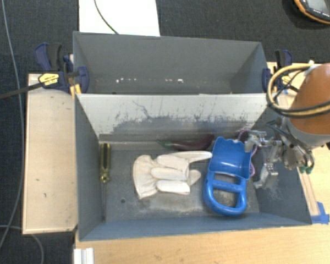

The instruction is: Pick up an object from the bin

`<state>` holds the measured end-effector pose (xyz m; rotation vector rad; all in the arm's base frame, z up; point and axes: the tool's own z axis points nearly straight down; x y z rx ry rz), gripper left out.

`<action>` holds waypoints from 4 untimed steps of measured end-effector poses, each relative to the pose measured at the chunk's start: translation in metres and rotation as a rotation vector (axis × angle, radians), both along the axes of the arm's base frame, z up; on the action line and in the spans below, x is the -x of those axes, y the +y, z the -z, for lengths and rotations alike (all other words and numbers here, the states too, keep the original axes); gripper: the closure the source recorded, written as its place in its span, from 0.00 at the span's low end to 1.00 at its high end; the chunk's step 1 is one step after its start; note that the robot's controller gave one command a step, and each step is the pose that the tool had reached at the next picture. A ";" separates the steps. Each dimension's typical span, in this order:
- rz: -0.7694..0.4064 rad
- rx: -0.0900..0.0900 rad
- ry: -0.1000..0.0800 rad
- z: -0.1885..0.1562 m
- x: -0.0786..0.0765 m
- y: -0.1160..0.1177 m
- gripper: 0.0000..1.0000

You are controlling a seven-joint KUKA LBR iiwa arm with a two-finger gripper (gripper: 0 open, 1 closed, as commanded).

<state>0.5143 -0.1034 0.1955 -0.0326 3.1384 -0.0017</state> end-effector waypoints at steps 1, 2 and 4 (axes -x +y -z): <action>0.000 0.000 0.000 0.000 0.000 0.000 0.00; 0.027 0.000 0.000 0.053 -0.010 -0.021 0.00; -0.071 0.001 0.000 0.125 -0.009 -0.014 1.00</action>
Offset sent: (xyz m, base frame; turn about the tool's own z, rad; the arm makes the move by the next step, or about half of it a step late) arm 0.0101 -0.0206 -0.0524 0.0160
